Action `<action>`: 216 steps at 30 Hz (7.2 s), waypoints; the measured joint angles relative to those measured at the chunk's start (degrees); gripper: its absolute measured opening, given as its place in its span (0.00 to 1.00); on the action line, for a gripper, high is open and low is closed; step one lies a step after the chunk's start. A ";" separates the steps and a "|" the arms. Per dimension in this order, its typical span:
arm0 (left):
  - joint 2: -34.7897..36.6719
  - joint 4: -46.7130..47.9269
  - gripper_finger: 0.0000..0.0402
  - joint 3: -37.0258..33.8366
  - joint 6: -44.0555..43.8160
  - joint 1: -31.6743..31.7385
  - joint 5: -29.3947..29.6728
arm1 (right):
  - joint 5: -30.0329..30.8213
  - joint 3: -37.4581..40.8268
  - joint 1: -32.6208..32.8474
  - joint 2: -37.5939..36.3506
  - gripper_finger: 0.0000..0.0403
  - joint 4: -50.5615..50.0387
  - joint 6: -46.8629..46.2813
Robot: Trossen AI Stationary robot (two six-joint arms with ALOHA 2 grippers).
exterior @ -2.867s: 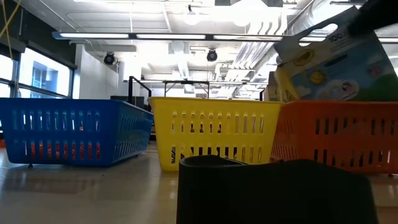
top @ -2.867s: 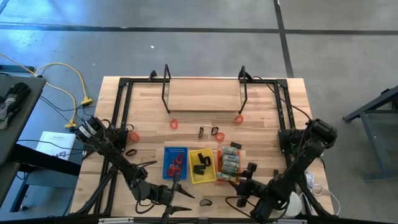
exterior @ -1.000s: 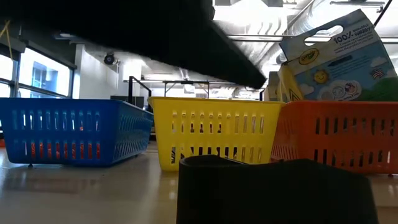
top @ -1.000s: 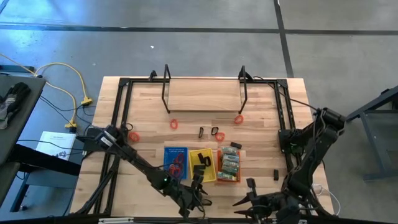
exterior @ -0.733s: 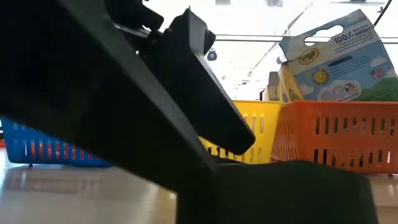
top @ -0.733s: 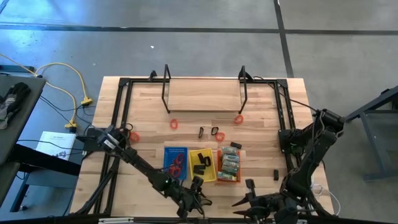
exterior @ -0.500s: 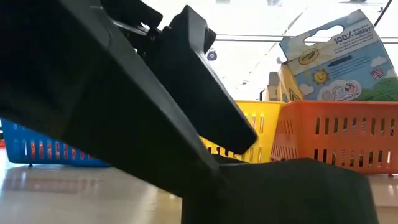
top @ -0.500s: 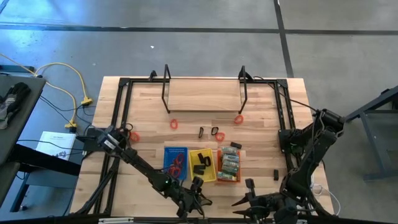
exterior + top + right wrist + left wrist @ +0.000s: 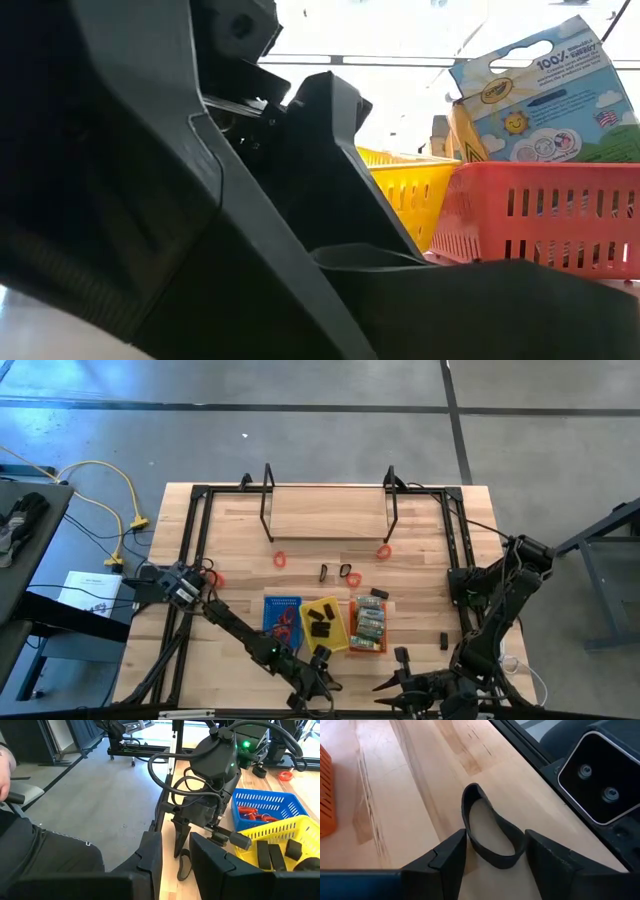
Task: Pick & Place Office Desk Supplies
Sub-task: Put the black rubber band into the yellow basket, then put the orange spring keychain into the blue basket
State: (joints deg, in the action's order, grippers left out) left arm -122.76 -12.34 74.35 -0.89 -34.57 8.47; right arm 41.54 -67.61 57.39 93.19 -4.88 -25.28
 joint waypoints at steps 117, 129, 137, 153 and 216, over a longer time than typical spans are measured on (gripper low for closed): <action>30.14 97.29 0.33 -8.61 -71.68 3.69 10.03 | -0.17 0.00 -1.51 0.02 0.21 -3.31 -3.66; 30.14 89.37 0.33 -16.82 -59.51 19.07 -3.17 | -1.24 2.05 -1.53 0.04 0.21 -4.00 -6.48; 30.14 84.87 0.33 -21.85 -54.46 21.55 -4.22 | -1.35 6.82 -1.63 0.04 0.21 3.26 -6.58; 30.32 84.35 0.33 -26.58 -51.07 22.84 -5.35 | -1.62 6.82 -1.68 0.04 0.21 3.89 -6.45; 42.52 78.43 0.00 -26.60 -74.08 4.09 14.88 | -1.24 6.78 -1.68 0.04 0.21 5.15 -6.51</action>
State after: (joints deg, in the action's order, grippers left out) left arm -80.24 66.09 47.75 -74.96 -30.47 23.35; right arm 40.30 -60.84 55.70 93.23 0.27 -31.79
